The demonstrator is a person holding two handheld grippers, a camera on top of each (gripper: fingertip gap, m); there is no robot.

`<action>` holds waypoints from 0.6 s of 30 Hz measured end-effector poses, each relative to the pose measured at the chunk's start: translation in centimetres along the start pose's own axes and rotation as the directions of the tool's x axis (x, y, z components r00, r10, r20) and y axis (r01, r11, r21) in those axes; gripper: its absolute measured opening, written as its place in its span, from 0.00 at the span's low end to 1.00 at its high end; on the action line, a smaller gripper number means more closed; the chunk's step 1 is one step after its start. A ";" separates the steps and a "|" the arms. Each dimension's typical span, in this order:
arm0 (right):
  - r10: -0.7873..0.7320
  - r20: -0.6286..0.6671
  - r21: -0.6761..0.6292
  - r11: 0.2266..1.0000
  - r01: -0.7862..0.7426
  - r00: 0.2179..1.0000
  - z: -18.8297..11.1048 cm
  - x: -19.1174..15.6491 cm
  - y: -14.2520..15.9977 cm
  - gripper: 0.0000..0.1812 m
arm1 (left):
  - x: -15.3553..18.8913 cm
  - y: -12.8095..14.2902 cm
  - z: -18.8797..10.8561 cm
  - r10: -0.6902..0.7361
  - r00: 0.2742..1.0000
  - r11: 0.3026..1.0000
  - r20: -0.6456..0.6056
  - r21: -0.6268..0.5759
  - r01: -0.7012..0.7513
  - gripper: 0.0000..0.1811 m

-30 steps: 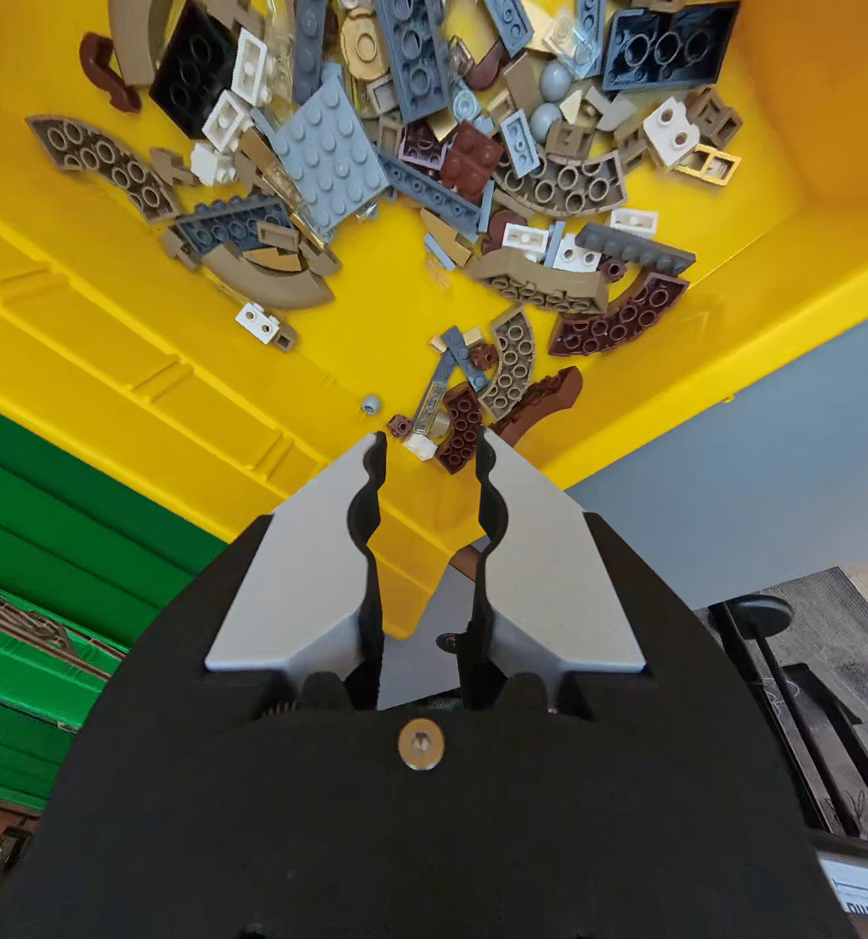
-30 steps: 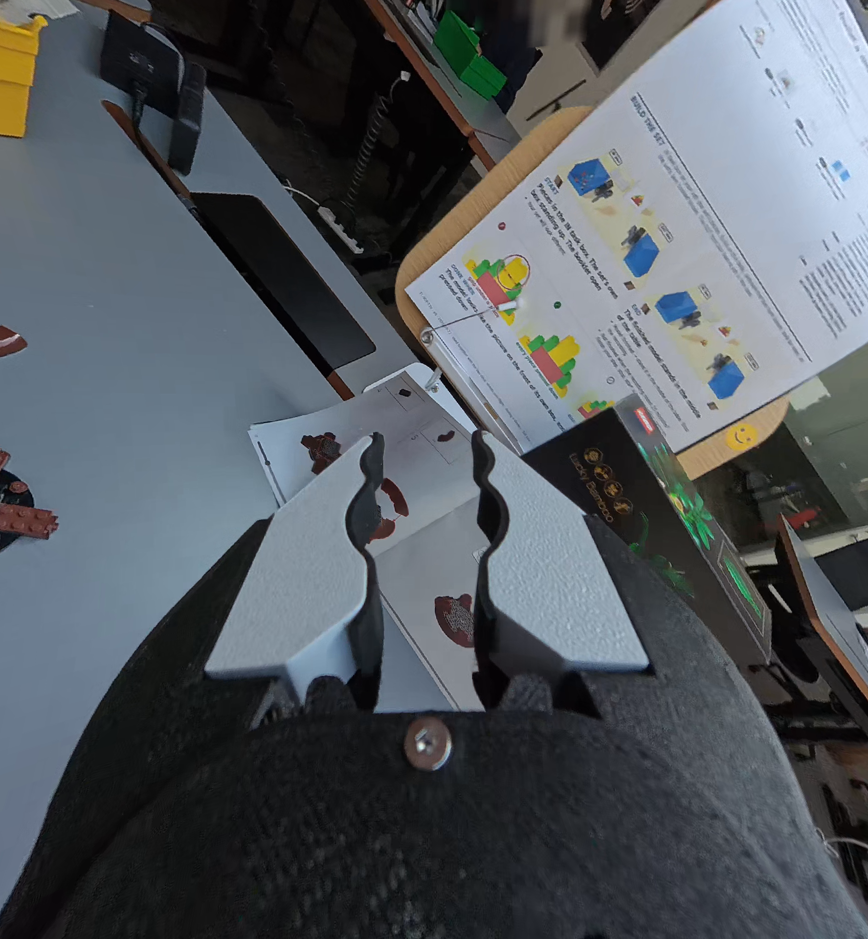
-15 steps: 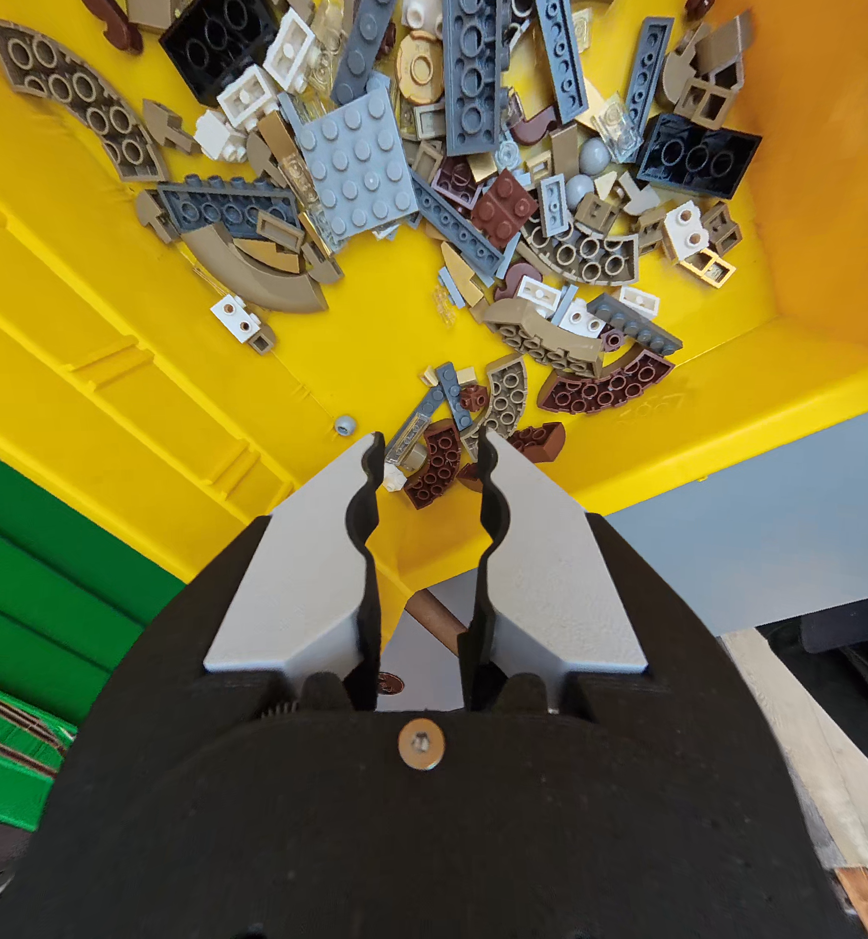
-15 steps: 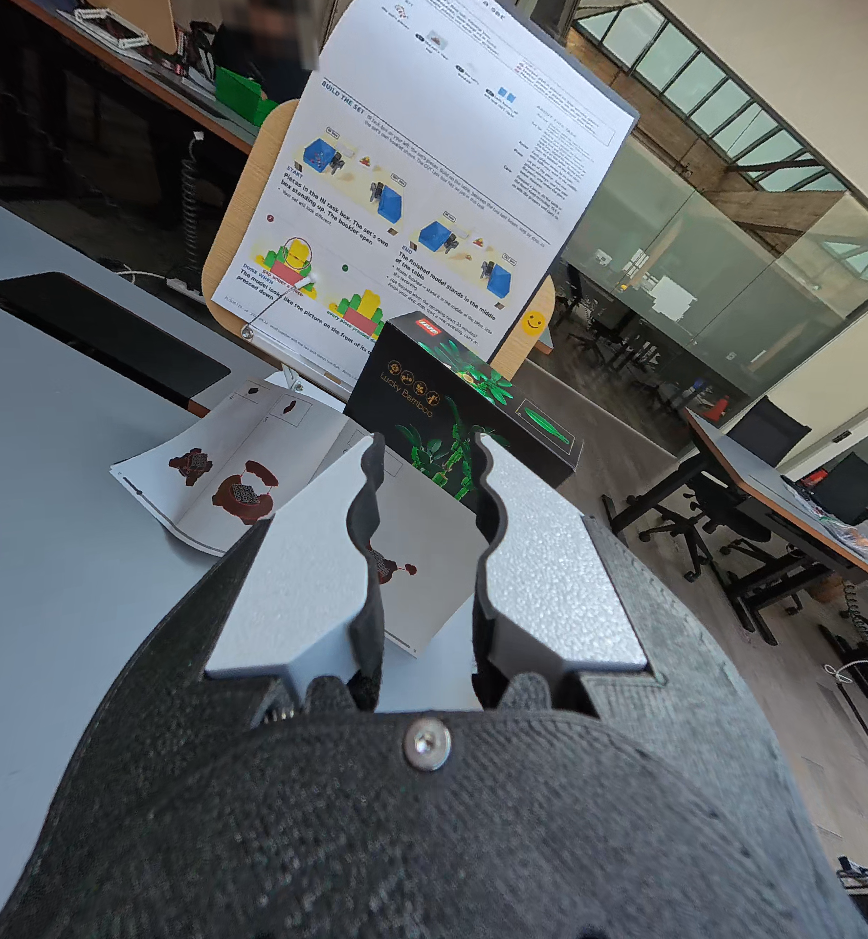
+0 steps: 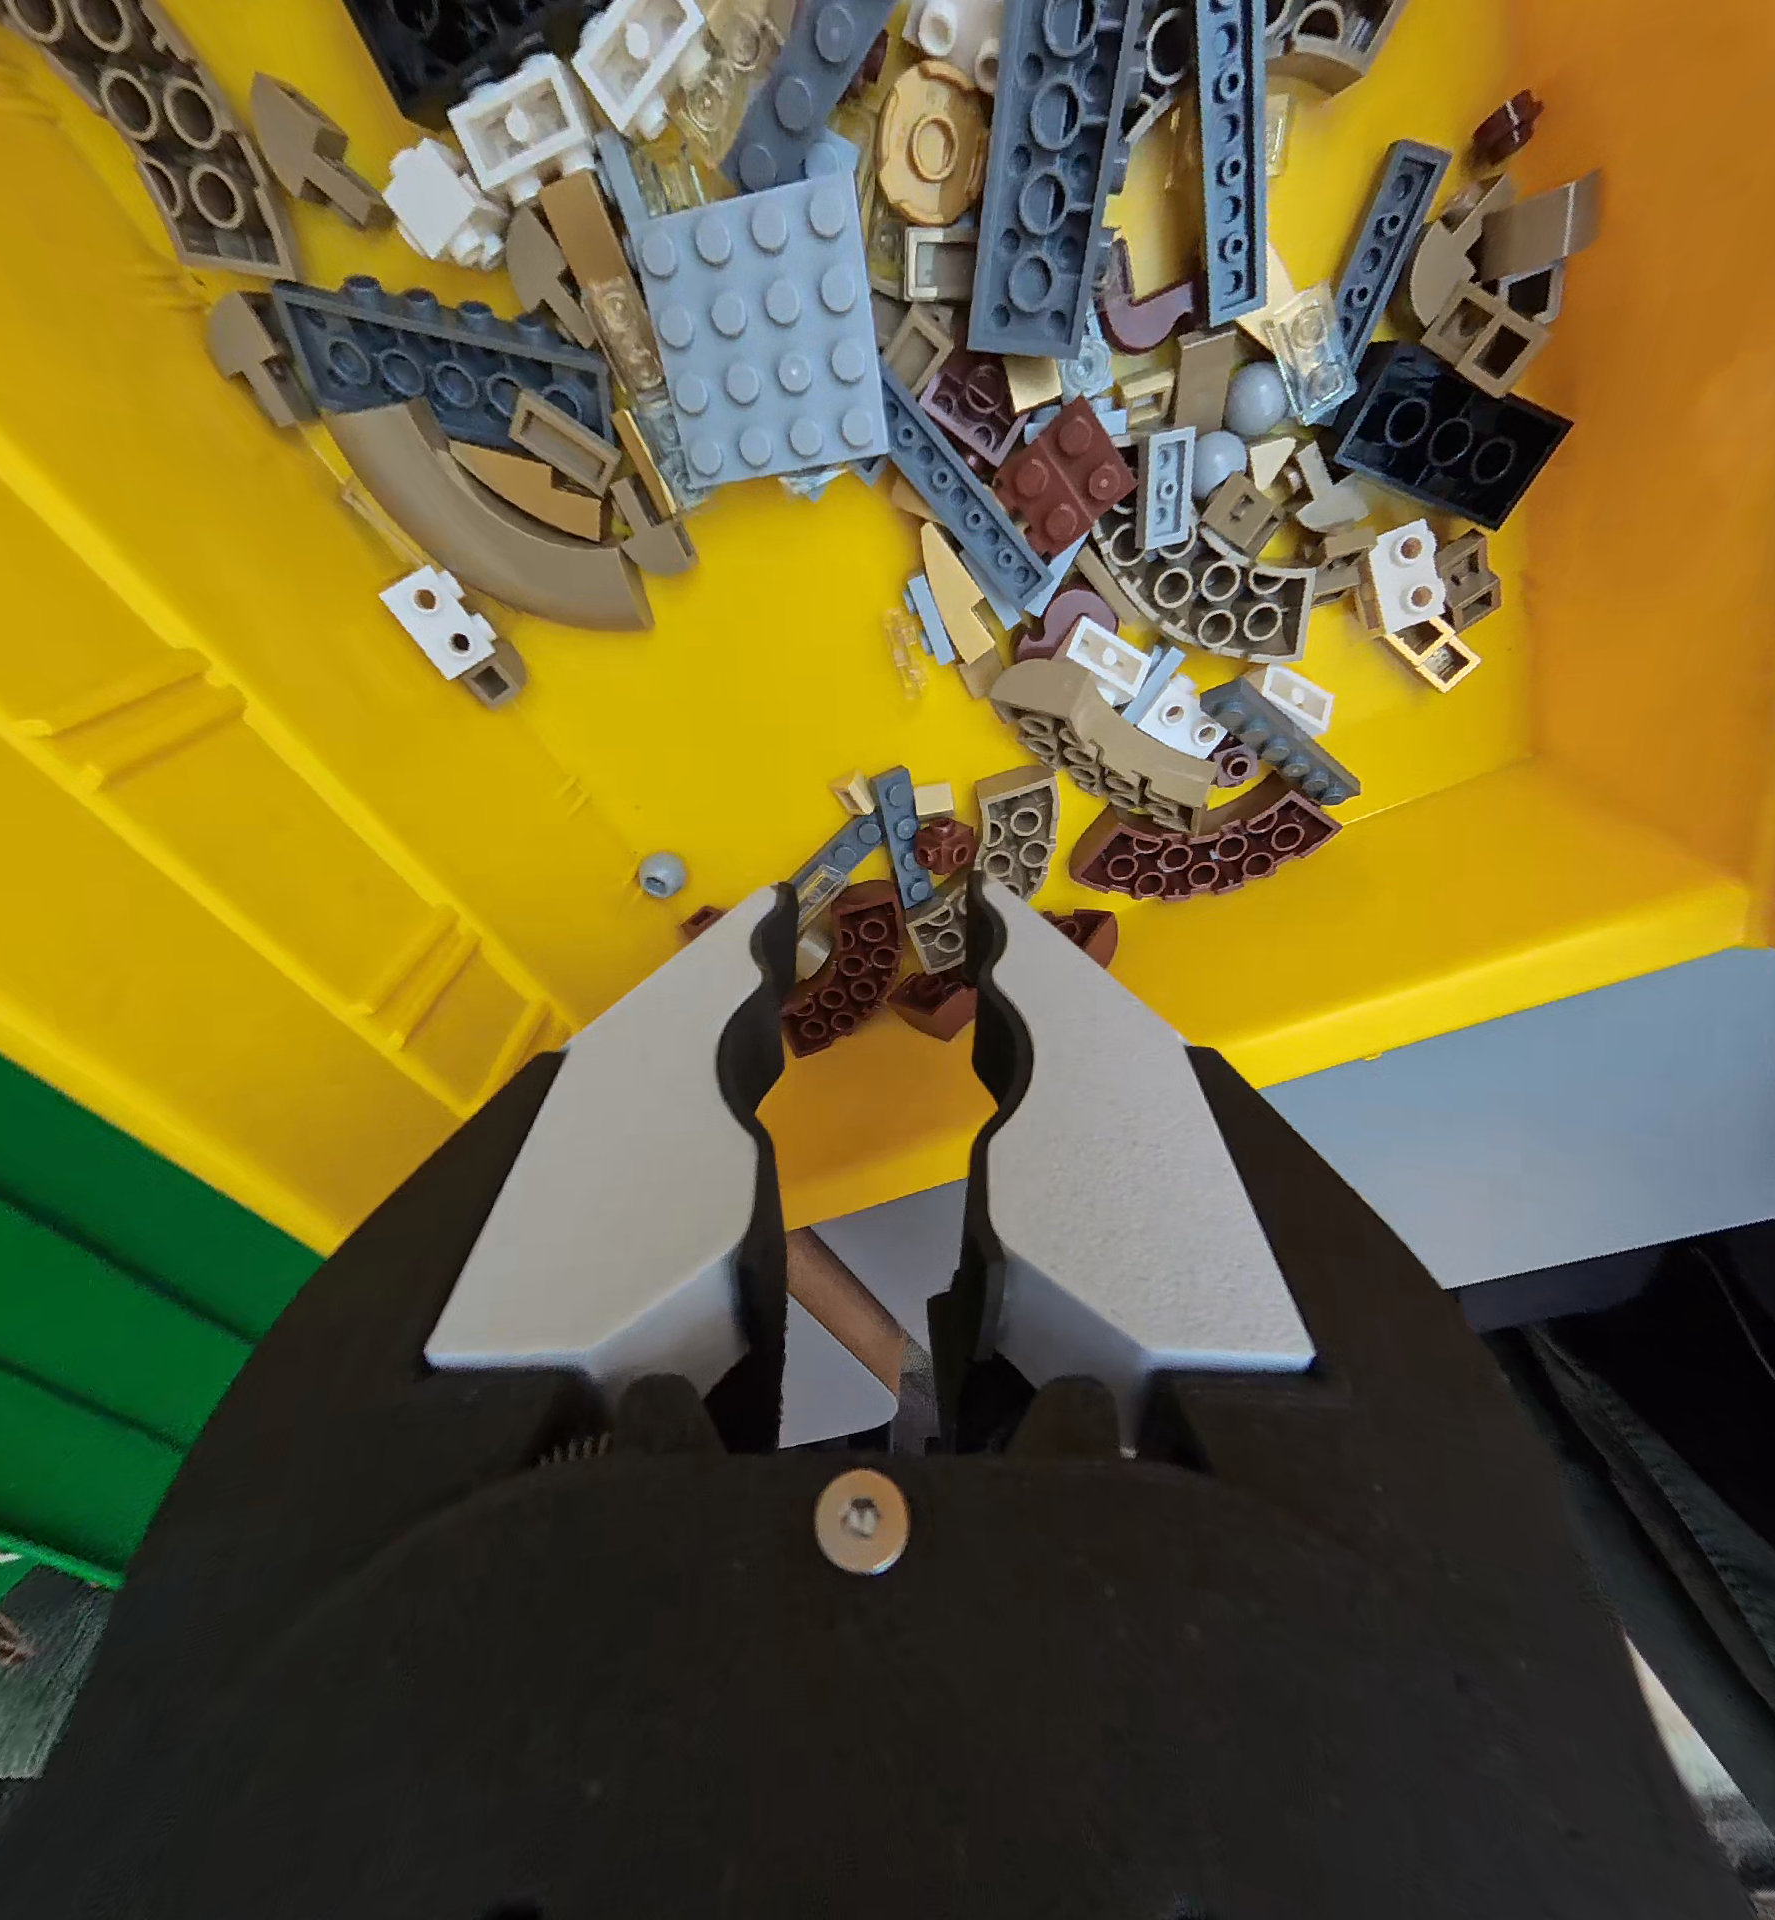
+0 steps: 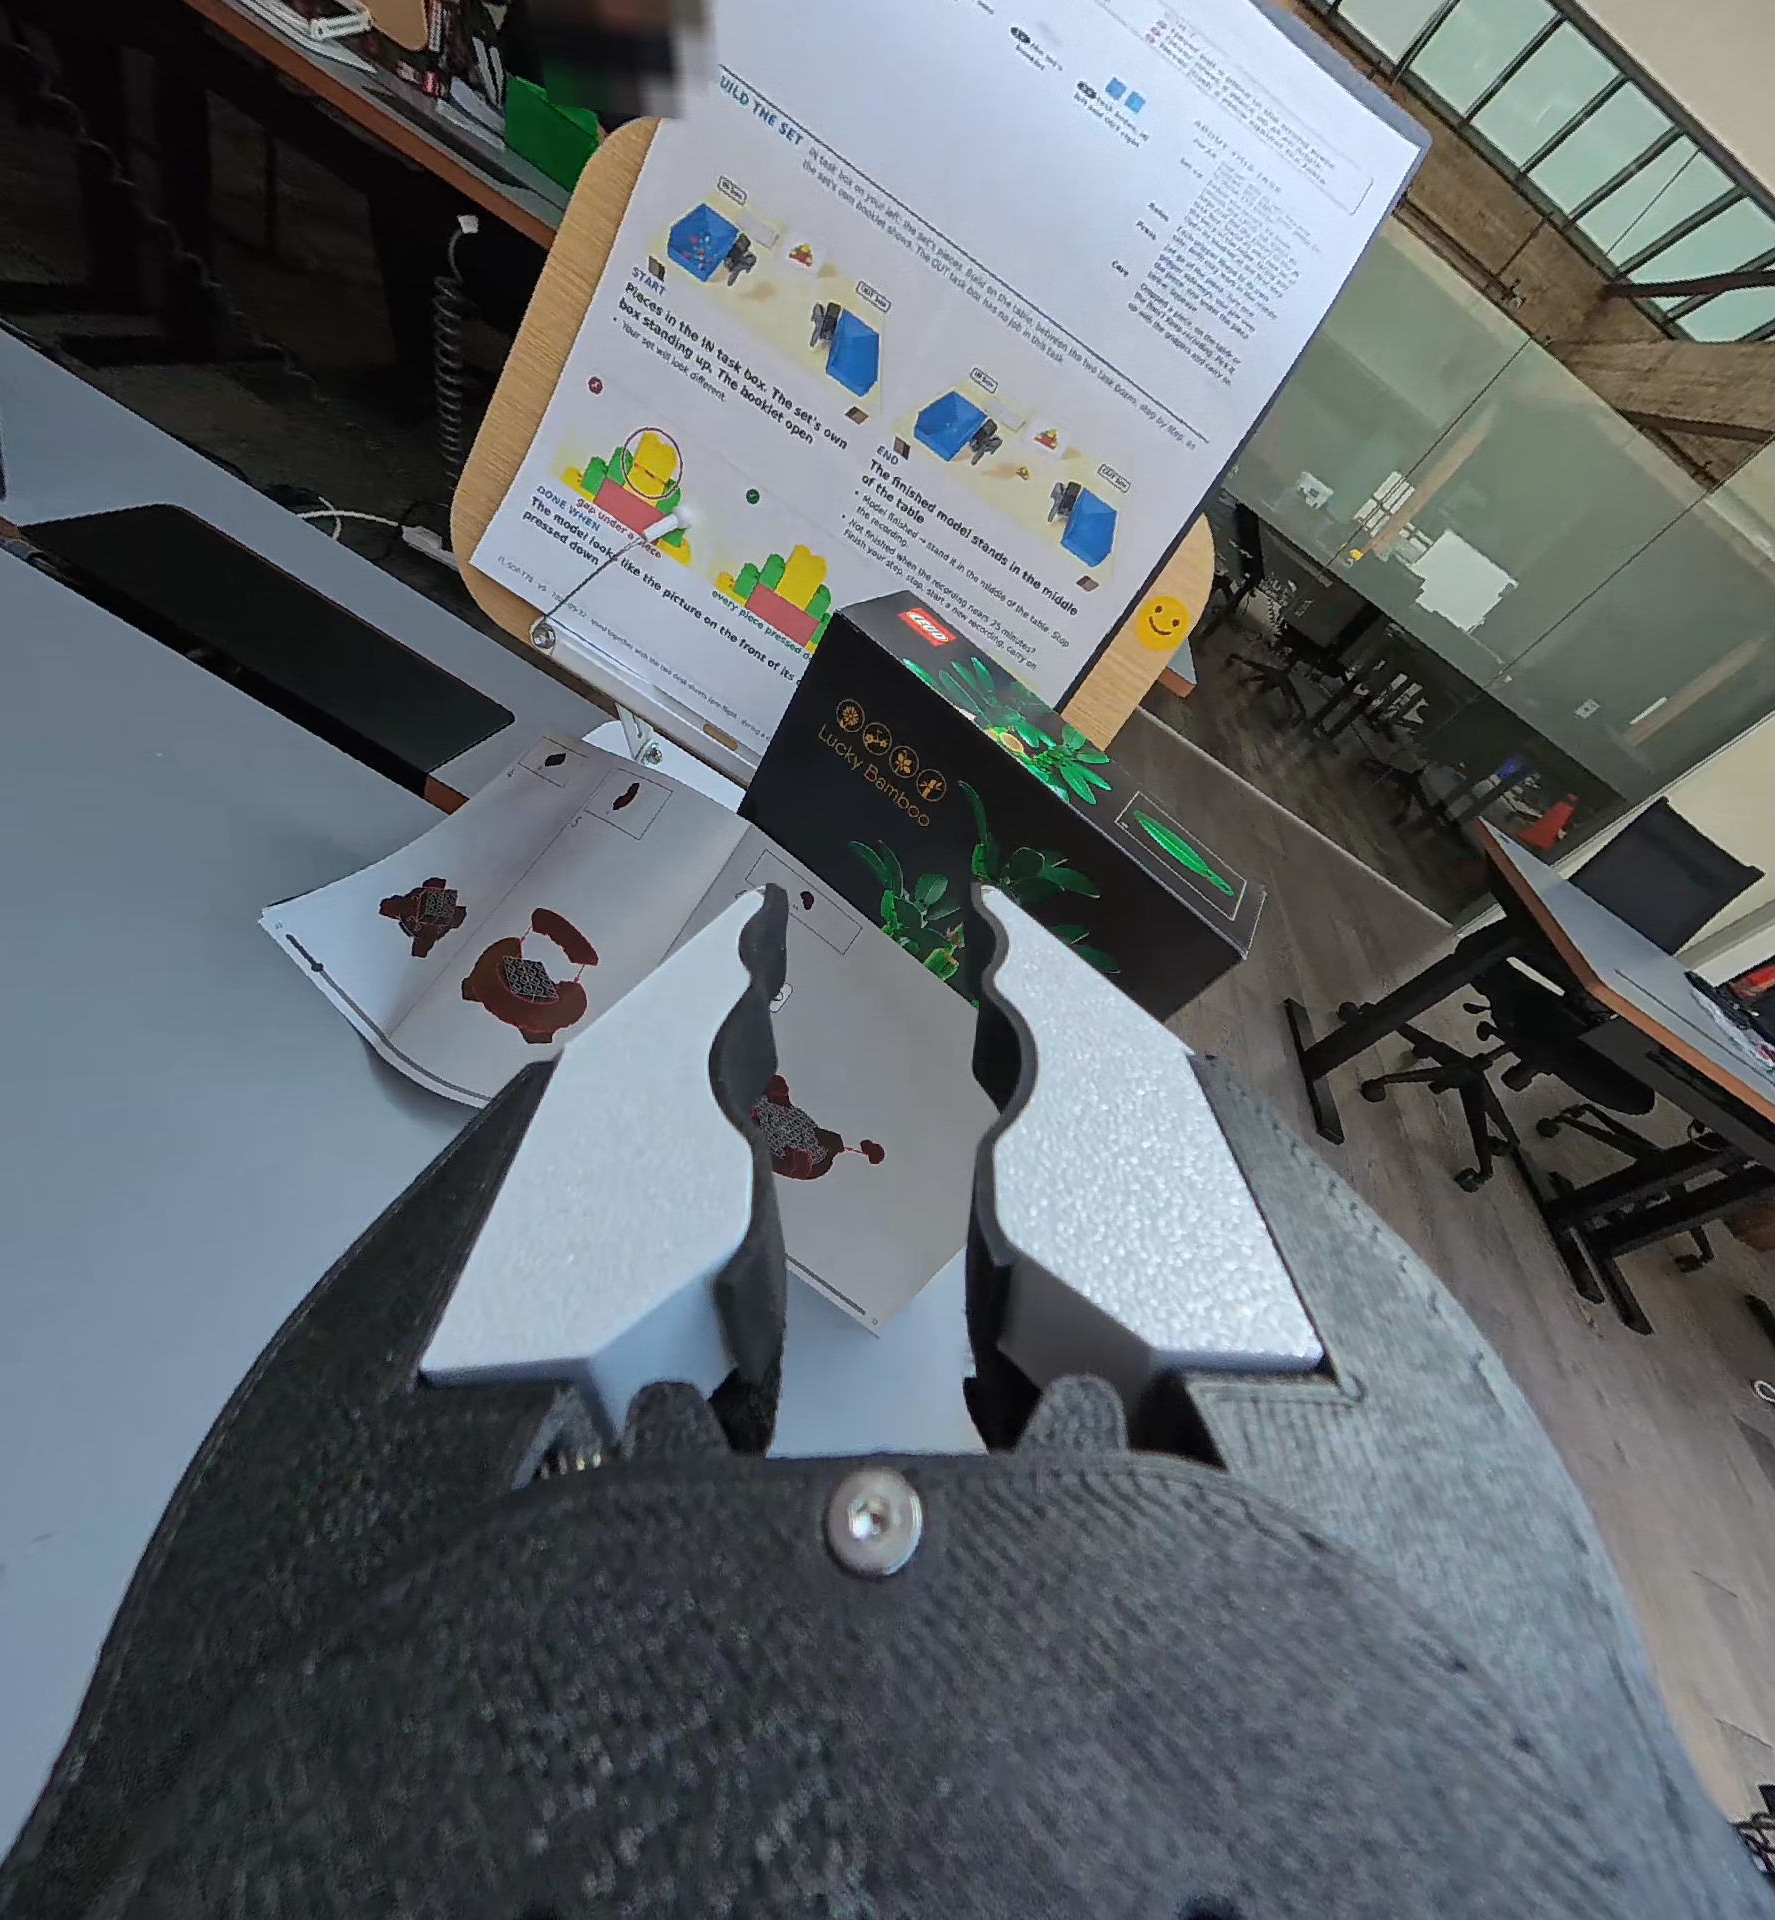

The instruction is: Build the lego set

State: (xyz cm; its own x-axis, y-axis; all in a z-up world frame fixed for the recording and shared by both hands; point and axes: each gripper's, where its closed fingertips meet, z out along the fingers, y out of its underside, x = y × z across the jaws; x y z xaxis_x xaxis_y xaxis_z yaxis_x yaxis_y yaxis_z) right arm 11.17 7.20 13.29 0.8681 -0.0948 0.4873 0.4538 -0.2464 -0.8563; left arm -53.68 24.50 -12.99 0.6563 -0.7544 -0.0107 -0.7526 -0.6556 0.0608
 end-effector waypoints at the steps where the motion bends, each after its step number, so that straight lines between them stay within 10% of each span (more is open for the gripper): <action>1: 0.000 0.000 -0.004 1.000 0.000 1.000 0.1 0.0 0.1 0.18 | 0.1 0.1 0.2 0.001 1.000 1.000 -0.004 -0.010 -0.001 0.17; 18: -0.024 0.024 -0.018 1.000 0.025 0.999 0.5 -1.0 -0.1 0.18 | -0.7 1.9 2.2 -0.102 0.994 0.993 -0.049 -0.064 0.099 0.16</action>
State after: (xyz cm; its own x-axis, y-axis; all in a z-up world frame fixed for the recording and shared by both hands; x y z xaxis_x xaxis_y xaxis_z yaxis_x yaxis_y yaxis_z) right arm 10.37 7.77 12.76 0.8612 -0.0660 0.5040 0.4717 -0.2659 -0.8407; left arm -55.66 23.69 -15.03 0.7315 -0.6811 0.0321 -0.6791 -0.7236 0.1233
